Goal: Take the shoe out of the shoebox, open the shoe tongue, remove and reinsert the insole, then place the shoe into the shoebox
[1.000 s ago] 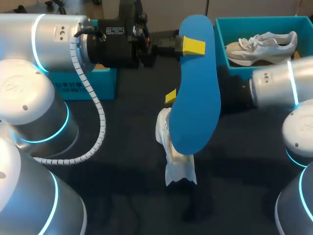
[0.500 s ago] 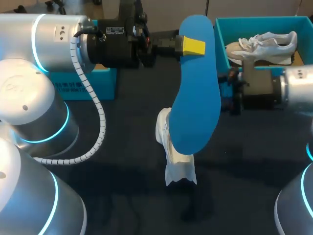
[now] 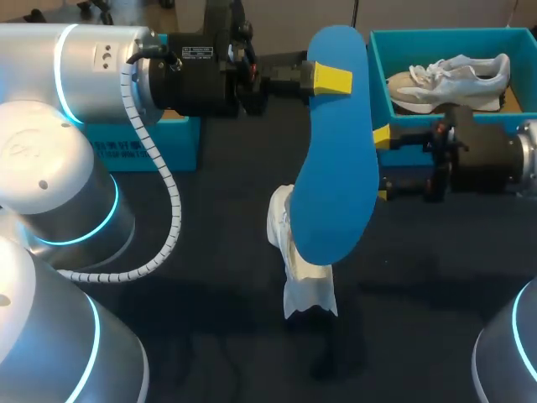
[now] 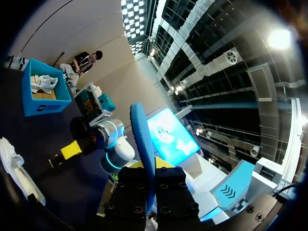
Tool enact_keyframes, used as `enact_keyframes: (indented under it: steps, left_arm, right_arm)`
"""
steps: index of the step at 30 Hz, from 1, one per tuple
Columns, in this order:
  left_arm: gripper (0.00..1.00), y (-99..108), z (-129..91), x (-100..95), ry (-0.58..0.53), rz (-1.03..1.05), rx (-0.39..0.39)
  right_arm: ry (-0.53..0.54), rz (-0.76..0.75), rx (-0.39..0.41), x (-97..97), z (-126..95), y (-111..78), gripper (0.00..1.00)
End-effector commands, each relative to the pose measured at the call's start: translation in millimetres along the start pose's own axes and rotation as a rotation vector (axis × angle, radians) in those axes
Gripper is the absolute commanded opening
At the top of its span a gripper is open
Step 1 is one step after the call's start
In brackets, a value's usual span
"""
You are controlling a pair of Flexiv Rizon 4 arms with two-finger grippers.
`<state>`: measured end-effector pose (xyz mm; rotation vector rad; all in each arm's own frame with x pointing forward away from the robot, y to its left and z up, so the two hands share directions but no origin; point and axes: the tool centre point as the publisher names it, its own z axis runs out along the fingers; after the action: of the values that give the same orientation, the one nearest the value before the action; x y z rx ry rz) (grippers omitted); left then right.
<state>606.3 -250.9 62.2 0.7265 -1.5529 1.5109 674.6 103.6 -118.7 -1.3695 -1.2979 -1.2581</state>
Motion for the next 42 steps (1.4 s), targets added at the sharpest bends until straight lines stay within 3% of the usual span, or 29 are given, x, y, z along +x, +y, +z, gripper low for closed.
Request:
enact_keyframes:
  steps: [1, 7, 13, 18, 21, 26, 29, 34, 36, 42]
  left_arm:
    - [0.0, -7, -6, -5.7, -0.001, 0.078, 0.033]
    - [0.0, -16, -19, -9.5, -0.035, 0.377, -0.068]
    - [0.0, -12, -35, -22.9, -0.17, 0.711, -0.223]
    - [0.0, 0, -46, -32.3, -0.332, 1.164, -0.341]
    - [0.0, 7, -50, -40.9, -0.388, 1.323, -0.301]
    - [0.0, 14, -53, -55.9, -0.369, 1.507, -0.207]
    - [0.0, 13, -53, -65.7, -0.303, 1.607, -0.103]
    - [0.0, 4, -46, -73.8, -0.179, 1.766, -0.01]
    - [0.0, 1, -42, -70.0, -0.116, 1.781, 0.011]
    - [0.0, 1, -42, -70.0, -0.116, 1.781, 0.011]
  right_arm:
    - [-0.002, 0.0, -0.003, 0.0, 1, -1.5, 1.0]
    - [-0.002, 0.0, -0.003, 0.0, 1, -1.5, 1.0]
    - [-0.002, 0.0, -0.003, 0.0, 1, -1.5, 1.0]
    - [-0.002, 0.0, -0.003, 0.0, 1, -1.5, 1.0]
    - [-0.002, 0.0, -0.003, 0.0, 1, -1.5, 1.0]
    - [-0.002, 0.0, -0.003, 0.0, 1, -1.5, 1.0]
    - [-0.002, 0.0, -0.003, 0.0, 1, -1.5, 1.0]
    - [-0.002, 0.0, -0.003, 0.0, 1, -1.5, 1.0]
    - [-0.002, 0.0, -0.003, 0.0, 1, -1.5, 1.0]
    - [-0.002, 0.0, -0.003, 0.0, 1, -1.5, 1.0]
